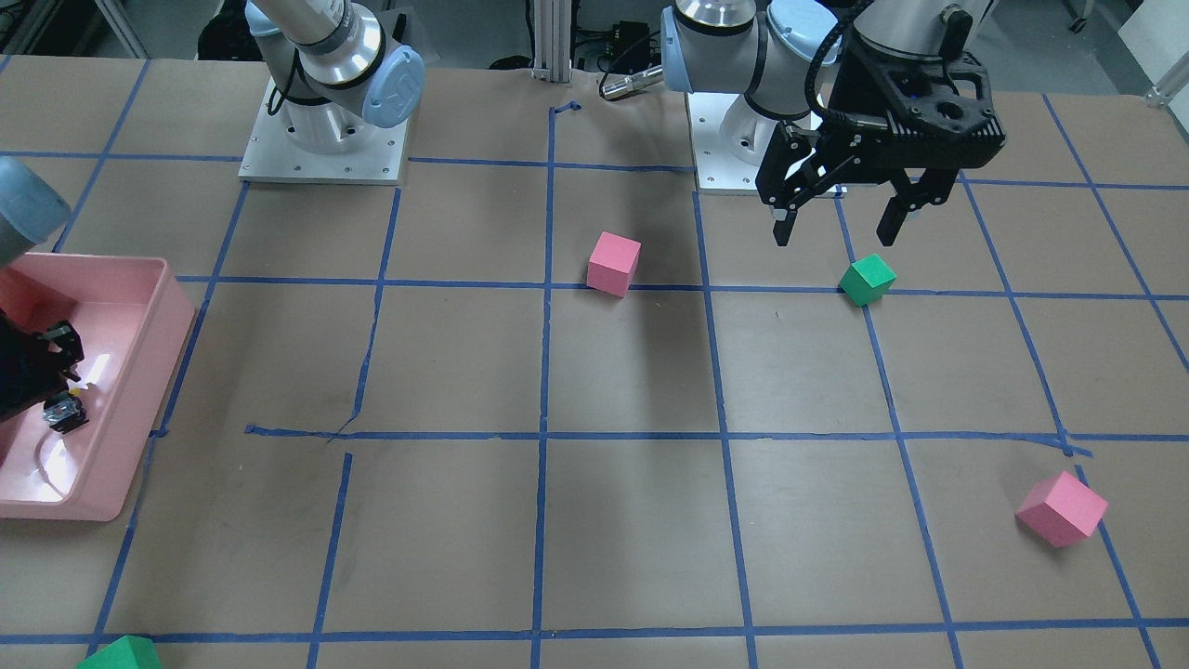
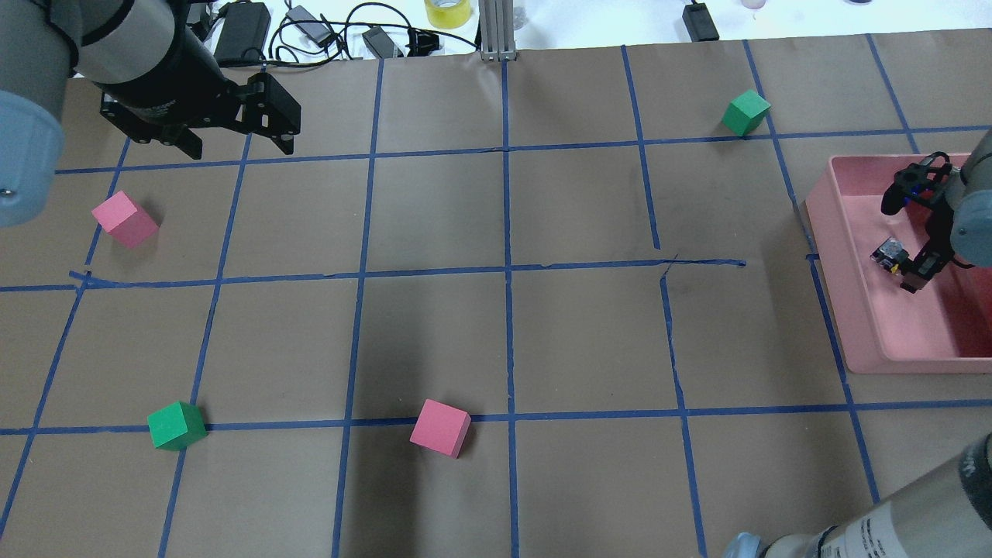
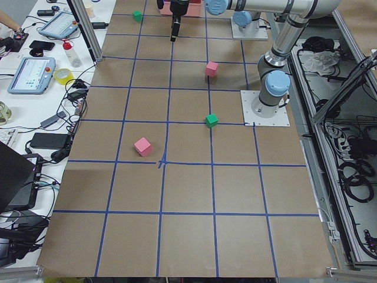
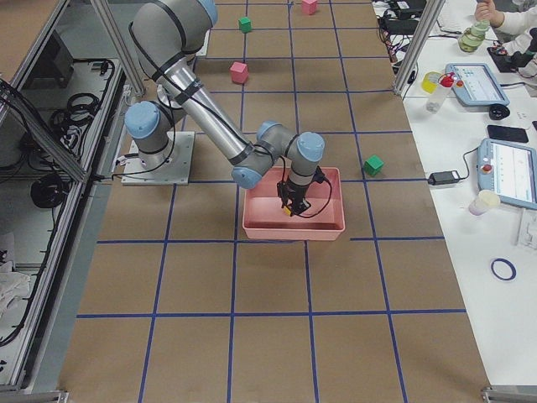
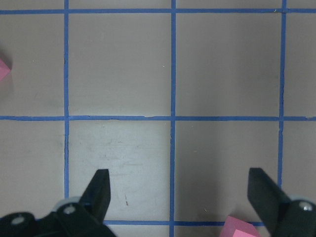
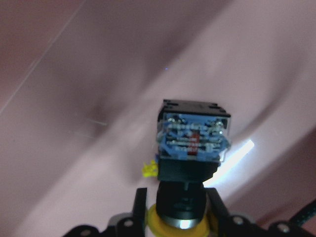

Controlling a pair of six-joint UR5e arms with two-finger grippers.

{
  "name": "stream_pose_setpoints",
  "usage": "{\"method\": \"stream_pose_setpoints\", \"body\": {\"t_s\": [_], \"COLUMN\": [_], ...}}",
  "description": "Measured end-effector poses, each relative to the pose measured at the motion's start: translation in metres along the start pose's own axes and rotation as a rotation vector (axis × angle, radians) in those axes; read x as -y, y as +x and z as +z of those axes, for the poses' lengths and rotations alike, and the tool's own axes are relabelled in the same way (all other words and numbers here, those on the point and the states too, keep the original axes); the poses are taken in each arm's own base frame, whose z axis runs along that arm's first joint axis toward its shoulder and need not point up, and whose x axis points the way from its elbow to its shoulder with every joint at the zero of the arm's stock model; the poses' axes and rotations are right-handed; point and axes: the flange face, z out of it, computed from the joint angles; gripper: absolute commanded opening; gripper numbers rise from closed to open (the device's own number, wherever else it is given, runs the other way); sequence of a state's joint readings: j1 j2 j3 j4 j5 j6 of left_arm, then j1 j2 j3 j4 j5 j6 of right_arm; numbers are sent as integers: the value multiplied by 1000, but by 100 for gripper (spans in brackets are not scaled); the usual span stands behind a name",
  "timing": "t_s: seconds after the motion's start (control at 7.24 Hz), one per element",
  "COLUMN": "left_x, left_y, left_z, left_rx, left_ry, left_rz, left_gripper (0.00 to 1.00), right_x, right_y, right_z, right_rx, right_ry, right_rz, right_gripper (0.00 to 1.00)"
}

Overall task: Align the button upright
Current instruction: 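Lift the button out of the pink bin with the right gripper, then carry the button to the table center and set it down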

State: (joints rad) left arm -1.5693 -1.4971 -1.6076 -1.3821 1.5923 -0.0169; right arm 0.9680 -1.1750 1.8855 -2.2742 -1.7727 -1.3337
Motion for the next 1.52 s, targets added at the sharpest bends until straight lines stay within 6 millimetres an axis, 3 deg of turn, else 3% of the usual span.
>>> {"method": "stream_pose_setpoints", "body": {"t_s": [0.69, 0.97, 1.24, 1.52], "left_x": [0, 0, 0, 0], "left_y": [0, 0, 0, 0], "left_z": [0, 0, 0, 0], "left_rx": [1, 1, 1, 0], "left_ry": [-1, 0, -1, 0], "left_rz": [0, 0, 0, 0], "left_gripper": [100, 100, 100, 100], "right_x": [-16, -6, 44, 134], "right_y": [-2, 6, -18, -88], "right_z": [-98, -131, -156, -178], "right_rx": [-135, -158, -153, -133], "right_ry": [36, 101, 177, 232], "right_rz": [97, 185, 301, 453], "right_gripper": [0, 0, 0, 0]}}
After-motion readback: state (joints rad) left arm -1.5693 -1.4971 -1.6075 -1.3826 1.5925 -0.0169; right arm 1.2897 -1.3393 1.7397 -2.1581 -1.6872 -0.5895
